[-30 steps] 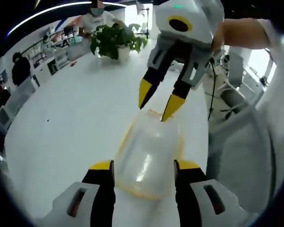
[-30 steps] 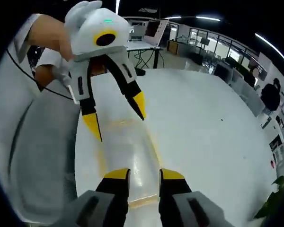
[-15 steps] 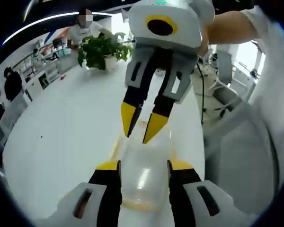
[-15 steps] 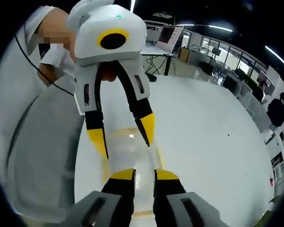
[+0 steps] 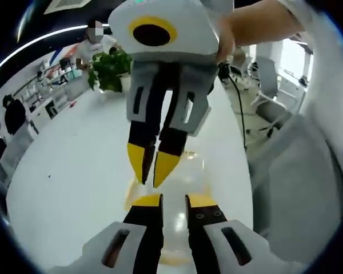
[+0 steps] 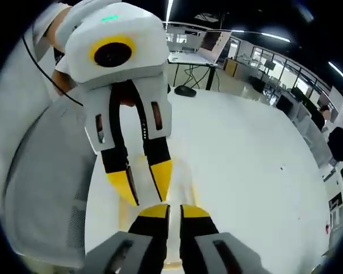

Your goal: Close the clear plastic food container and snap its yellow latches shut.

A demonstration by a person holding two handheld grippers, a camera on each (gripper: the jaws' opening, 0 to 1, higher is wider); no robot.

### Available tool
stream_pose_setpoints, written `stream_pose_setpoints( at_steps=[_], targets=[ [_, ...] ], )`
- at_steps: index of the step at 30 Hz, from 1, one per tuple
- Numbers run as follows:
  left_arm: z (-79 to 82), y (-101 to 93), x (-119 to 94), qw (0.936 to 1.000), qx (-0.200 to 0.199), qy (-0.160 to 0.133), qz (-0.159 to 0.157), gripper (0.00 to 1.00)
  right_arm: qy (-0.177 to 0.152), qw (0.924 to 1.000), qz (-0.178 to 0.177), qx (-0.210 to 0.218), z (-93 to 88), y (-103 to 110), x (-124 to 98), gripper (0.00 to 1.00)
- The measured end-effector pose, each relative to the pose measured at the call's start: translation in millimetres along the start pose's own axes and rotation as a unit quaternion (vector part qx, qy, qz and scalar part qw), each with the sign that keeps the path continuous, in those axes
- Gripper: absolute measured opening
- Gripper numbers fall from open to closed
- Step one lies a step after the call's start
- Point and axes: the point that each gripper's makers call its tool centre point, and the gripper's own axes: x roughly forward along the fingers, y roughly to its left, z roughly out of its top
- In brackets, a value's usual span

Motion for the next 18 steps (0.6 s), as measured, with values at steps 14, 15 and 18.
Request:
stream_pose_setpoints(
  at_steps=[14, 15, 18],
  targets=[
    [-3.5, -12.4, 12, 0.9997, 0.008, 0.008, -0.023, 0.11, 0.018, 0.9998, 0.01, -0.002, -7.1, -8, 12, 0.03],
    [-3.5, -12.6, 13, 0.9997, 0.005, 0.007, -0.024, 0.11, 0.019, 0.9998, 0.009, 0.0, -7.2, -9, 13, 0.04],
    [-5.2, -10.8, 13, 0.9997, -0.013, 0.004, -0.023, 0.1, 0.028, 0.9995, 0.008, 0.007, -11.3, -12, 15, 0.09]
  ],
)
